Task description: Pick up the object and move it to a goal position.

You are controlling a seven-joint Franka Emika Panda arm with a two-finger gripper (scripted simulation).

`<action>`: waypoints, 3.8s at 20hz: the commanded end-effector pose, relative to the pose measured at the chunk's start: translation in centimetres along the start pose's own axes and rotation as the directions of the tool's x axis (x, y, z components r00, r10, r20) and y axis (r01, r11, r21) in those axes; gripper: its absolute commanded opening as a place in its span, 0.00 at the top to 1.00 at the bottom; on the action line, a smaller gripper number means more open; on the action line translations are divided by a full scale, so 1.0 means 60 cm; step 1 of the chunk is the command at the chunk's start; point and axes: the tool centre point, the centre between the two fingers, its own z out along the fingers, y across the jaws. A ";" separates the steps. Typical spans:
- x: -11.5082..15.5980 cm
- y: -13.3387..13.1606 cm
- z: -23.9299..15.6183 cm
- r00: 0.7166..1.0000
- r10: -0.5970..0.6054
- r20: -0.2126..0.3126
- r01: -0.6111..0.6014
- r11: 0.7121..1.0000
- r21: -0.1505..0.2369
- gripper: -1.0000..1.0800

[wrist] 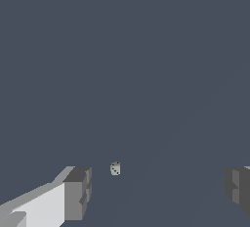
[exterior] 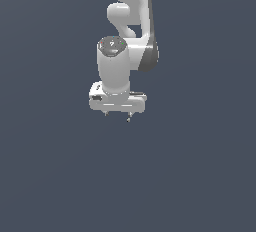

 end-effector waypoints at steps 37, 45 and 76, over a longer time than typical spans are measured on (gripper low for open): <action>-0.096 -0.043 0.152 0.999 -0.054 0.009 0.054 0.999 0.000 0.04; -0.120 -0.060 0.178 0.997 -0.075 0.015 0.075 0.997 0.005 0.04; -0.123 -0.061 0.260 0.997 -0.076 0.016 0.075 0.997 0.005 1.00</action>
